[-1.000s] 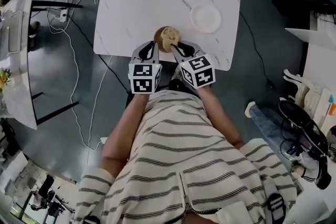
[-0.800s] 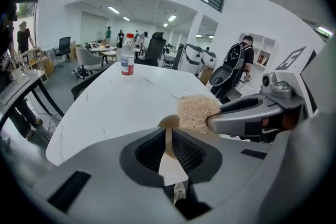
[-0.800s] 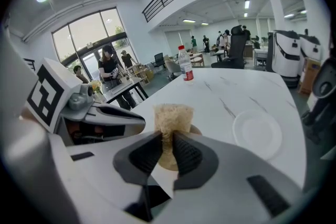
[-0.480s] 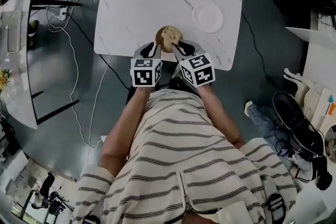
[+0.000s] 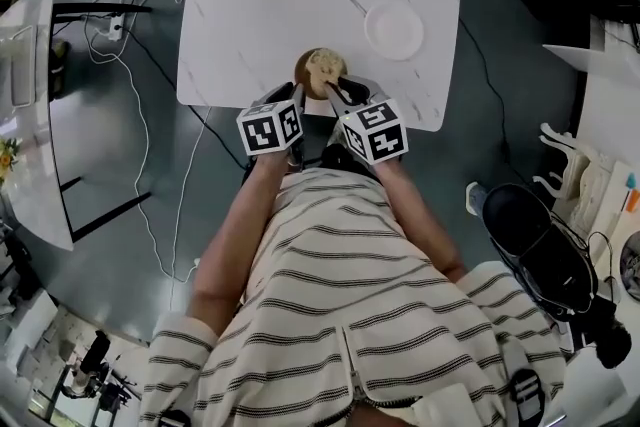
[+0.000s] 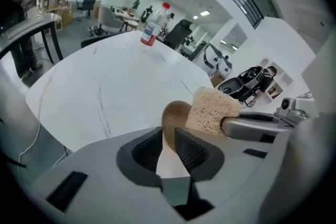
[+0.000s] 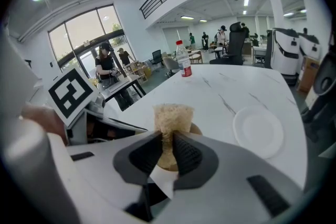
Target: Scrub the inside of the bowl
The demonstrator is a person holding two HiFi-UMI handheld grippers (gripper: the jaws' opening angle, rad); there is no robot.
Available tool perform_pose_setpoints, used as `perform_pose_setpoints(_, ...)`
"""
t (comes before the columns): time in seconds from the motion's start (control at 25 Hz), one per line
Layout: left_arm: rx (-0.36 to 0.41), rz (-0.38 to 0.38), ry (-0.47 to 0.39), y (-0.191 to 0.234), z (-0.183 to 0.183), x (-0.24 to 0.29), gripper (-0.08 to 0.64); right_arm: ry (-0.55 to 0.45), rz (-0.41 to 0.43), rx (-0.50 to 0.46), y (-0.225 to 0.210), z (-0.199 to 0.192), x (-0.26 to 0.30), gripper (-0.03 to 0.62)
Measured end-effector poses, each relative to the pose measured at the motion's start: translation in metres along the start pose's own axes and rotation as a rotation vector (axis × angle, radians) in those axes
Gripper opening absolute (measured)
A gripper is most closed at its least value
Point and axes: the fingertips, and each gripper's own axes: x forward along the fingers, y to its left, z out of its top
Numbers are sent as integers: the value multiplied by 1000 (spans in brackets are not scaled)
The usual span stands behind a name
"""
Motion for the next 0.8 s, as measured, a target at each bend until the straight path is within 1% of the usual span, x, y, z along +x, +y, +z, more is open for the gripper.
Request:
perform_pose_setpoints(0.08, -23, -10, 8, 1, -3, 5, 57, 0, -1, 1, -1, -1, 1, 64)
perform_pose_setpoints(0.16, -61, -38, 13, 0, -5, 10, 57, 1, -3, 2, -3, -1, 2, 64)
perform_pose_setpoints(0.56, -317, -109, 49, 7, -16, 18, 57, 11, 0, -2, -5, -5, 3, 66)
perform_pose_setpoints(0.68, -366, -129, 54, 8, -18, 19, 57, 12, -1, 0, -7, -5, 4, 66)
perform_pose_setpoints(0.8, -398, -154, 60, 7, -19, 22, 49, 13, -3, 1, -7, -5, 4, 66)
